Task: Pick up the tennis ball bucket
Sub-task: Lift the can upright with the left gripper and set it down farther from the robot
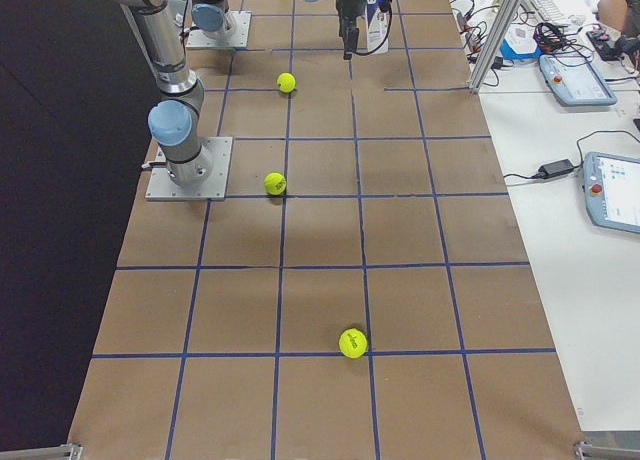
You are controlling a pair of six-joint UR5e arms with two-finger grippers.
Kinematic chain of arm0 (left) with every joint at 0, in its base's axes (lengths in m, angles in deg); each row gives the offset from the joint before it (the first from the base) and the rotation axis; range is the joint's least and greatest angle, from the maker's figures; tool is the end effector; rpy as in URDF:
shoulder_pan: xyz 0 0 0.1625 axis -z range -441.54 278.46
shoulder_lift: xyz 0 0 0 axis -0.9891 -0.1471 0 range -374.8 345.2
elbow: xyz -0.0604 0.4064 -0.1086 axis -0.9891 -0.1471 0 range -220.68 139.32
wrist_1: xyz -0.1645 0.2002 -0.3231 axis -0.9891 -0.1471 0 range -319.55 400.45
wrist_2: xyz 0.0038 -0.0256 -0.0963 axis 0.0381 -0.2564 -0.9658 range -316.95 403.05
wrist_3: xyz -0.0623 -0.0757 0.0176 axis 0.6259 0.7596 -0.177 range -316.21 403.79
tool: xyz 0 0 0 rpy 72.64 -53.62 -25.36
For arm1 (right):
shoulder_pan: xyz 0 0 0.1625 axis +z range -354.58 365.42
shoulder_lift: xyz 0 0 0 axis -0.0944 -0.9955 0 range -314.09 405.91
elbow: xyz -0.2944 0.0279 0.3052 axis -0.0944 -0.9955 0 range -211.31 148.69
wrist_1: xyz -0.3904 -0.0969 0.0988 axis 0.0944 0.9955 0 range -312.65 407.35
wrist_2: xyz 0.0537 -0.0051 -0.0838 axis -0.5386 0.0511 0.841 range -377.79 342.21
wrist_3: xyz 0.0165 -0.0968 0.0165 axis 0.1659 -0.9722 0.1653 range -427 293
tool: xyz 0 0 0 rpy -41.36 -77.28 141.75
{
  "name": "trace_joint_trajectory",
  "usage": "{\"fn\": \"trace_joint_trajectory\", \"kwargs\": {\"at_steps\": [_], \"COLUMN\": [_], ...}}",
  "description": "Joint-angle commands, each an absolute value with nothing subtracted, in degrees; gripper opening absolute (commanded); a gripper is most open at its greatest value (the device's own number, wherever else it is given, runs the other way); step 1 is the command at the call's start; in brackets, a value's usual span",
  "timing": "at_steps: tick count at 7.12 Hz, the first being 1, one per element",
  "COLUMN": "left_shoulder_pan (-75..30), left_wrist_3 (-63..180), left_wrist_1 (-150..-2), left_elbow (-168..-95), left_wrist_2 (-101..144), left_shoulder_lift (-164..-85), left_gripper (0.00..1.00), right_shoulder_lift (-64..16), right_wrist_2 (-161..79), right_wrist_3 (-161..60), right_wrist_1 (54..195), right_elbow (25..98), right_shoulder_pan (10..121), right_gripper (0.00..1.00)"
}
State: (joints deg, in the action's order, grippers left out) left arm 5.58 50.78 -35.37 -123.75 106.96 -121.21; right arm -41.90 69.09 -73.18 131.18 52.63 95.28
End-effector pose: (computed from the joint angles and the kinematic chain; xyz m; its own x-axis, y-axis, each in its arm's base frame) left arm -0.1460 -0.6217 0.4247 -0.8860 -0.1302 0.4449 -0.1590 0.9869 -0.0279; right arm 0.1376 -0.5034 0.5102 -0.9929 -0.1031 -0.0584 -0.1052 0.9939 0.0341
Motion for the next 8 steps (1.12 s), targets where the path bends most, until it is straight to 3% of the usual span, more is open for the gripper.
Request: {"fn": "trace_joint_trajectory", "kwargs": {"at_steps": [1,4,8], "left_shoulder_pan": [13.52,20.39,21.64], "left_wrist_3": [47.95,37.74,35.88], "left_wrist_1": [-41.46,-42.25,-39.79], "left_elbow": [-109.36,-105.72,-105.63], "left_wrist_2": [124.44,135.92,135.42], "left_shoulder_lift": [-128.15,-134.32,-138.99], "left_gripper": [0.0,0.0,0.02], "right_shoulder_lift": [-41.98,-40.49,-37.5], "right_wrist_2": [68.87,68.96,69.13], "right_wrist_3": [-73.59,-73.68,-73.68], "right_wrist_1": [130.93,130.85,130.85], "right_elbow": [50.97,52.01,51.31], "right_shoulder_pan": [94.98,95.07,97.62], "right_gripper": [1.0,1.0,1.0]}}
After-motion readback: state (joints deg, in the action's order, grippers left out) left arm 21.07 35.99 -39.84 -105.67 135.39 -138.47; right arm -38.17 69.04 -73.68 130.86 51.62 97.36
